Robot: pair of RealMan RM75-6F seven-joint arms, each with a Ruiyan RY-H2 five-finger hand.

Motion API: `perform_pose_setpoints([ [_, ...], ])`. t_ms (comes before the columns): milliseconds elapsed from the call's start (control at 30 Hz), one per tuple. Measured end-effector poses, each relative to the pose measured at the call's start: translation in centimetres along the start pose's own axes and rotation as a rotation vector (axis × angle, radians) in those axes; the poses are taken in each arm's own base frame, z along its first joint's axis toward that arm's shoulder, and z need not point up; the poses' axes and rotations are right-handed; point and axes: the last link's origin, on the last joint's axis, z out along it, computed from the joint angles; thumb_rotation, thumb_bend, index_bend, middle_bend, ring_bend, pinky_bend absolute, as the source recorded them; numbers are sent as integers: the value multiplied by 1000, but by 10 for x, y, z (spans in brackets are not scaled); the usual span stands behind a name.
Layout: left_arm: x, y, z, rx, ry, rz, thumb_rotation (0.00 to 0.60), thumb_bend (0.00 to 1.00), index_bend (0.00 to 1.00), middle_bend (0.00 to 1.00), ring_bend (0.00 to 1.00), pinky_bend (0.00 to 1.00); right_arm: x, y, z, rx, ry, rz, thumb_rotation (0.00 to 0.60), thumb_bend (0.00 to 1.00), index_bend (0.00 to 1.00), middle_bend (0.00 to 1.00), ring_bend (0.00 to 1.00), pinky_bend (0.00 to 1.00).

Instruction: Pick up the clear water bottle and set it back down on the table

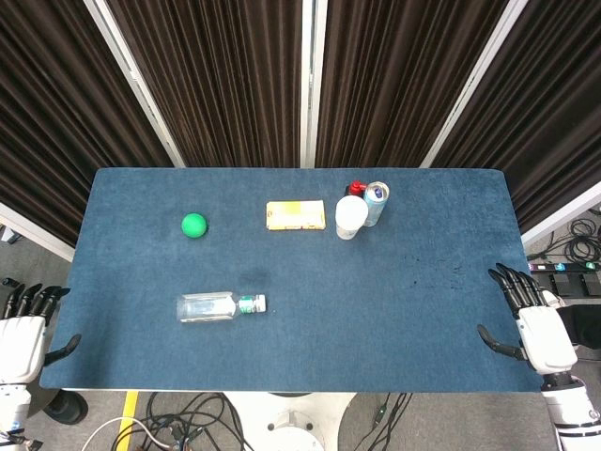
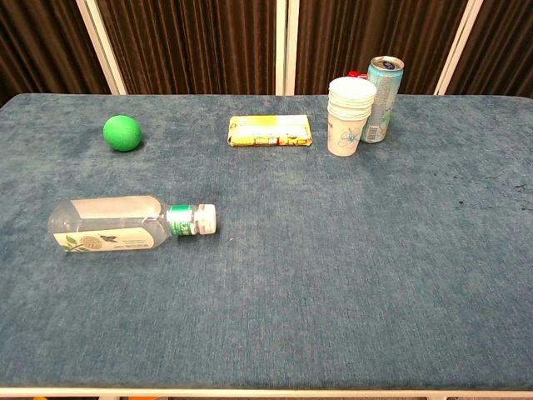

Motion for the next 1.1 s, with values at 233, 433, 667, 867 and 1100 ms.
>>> perform_pose_setpoints([
  [233,0,0,0,-2,15,18,600,180,209,185,99,73,0,1,1,-5,3,4,600,244,0,0,0,0],
  [433,3,5,5,-34,13,40,600,181,209,185,99,73,2,3,-2,-9,18,12,600,244,0,0,0,0],
  [667,7,26,30,-155,3,77,600,179,209,185,99,73,12,6,-1,-12,58,-5,600,240,0,0,0,0],
  [867,-3,63,58,-302,-75,79,600,173,207,185,99,80,18,7,3,-15,73,-18,600,239,0,0,0,0],
  [1100,-31,120,85,-424,-248,16,600,147,187,184,99,88,18,11,4,-27,64,-19,600,239,0,0,0,0],
])
